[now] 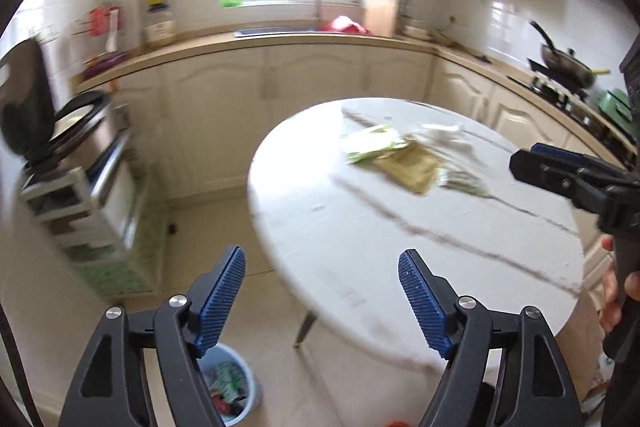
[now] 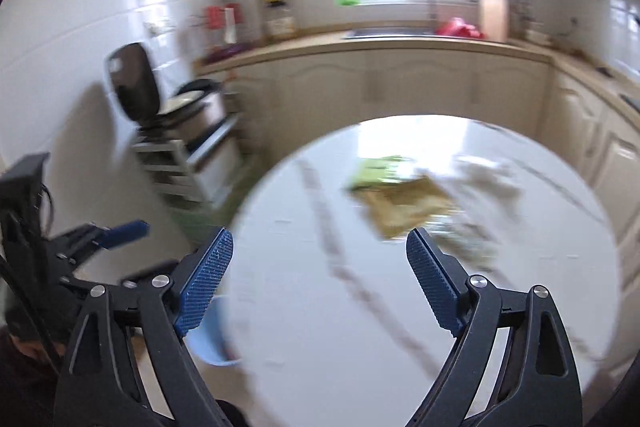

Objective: Collect trash
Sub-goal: 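Move both open tools back to the table, then grasp the small white packet with the right tool while the left tool grasps the yellow packet, then lift the yellow packet and white packet and carry both toward the blue bin, then open both tools over the blue bin to drop the packets, then move both open tools back to the table, then grasp the green packet with the left tool while the right tool grasps the clear plastic bag, then carry the green packet and plastic bag over the blue bin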

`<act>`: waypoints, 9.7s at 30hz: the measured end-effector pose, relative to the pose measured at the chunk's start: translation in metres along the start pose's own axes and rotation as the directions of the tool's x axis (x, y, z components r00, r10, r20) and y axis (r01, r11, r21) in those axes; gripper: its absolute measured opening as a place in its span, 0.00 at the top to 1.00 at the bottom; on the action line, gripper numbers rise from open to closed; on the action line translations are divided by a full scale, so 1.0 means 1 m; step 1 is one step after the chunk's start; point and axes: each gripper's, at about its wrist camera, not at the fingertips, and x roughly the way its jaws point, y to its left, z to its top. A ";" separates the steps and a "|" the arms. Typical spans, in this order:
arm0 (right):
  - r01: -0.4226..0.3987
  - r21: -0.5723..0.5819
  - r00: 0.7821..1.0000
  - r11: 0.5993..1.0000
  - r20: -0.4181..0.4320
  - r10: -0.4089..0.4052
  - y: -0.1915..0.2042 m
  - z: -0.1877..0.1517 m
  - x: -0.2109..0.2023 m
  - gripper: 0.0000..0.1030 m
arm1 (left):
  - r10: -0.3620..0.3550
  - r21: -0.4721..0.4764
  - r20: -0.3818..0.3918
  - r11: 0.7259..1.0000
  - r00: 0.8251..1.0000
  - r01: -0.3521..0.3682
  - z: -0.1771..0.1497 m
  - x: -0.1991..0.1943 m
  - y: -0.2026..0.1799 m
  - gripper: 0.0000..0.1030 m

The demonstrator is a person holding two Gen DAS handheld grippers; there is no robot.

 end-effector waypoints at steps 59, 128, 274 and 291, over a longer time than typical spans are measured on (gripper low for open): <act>-0.034 -0.029 0.964 0.999 -0.263 0.025 -0.161 -0.010 0.109 0.85 | -0.146 0.183 -0.237 0.964 0.960 0.192 0.109 0.302 -0.103 0.55; -0.086 0.060 0.975 0.995 -0.203 0.096 -0.037 -0.098 0.022 0.87 | -0.230 0.055 -0.178 0.969 0.957 0.243 -0.037 0.092 -0.042 0.80; -0.029 -0.117 0.967 0.993 -0.255 -0.002 -0.186 0.052 0.189 0.83 | -0.074 0.063 -0.245 0.994 0.967 0.092 0.197 0.368 -0.040 0.84; -0.130 -0.096 0.987 0.987 -0.105 0.120 -0.094 0.048 0.060 0.84 | -0.210 0.008 -0.111 0.977 0.971 0.212 0.161 0.222 -0.007 0.84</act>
